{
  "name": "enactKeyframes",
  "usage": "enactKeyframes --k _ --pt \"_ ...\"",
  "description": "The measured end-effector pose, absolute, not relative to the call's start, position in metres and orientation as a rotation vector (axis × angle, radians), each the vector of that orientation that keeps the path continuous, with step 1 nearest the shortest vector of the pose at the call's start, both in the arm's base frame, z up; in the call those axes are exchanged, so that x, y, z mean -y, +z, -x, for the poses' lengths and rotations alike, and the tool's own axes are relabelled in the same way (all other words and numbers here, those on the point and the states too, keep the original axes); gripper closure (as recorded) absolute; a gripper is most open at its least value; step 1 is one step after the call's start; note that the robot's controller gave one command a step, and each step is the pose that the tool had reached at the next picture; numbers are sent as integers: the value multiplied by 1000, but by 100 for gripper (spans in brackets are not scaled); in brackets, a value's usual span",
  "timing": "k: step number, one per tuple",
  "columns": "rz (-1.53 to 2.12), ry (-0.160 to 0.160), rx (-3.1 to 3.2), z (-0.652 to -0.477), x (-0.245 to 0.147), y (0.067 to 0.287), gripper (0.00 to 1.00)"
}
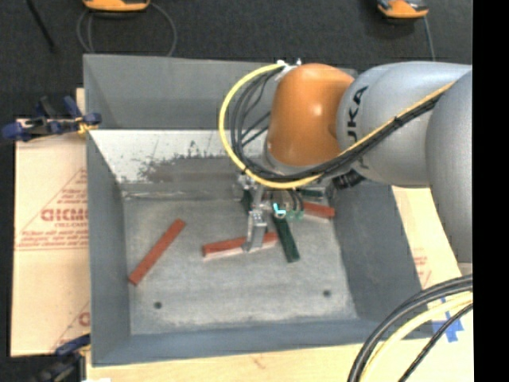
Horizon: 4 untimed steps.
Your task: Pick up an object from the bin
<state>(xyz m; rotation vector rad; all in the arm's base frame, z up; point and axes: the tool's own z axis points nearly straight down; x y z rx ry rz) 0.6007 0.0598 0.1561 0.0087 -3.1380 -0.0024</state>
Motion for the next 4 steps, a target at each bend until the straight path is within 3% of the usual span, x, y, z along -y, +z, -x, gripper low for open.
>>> enactKeyframes --k 1,2,3,4 --pt "-201 4 3131 -574 -16 66 0" --pt "-200 0 3140 -577 -18 71 100" --pt "-198 -1 3139 -577 -19 71 0" --pt "-197 -3 3140 -577 -19 71 100"
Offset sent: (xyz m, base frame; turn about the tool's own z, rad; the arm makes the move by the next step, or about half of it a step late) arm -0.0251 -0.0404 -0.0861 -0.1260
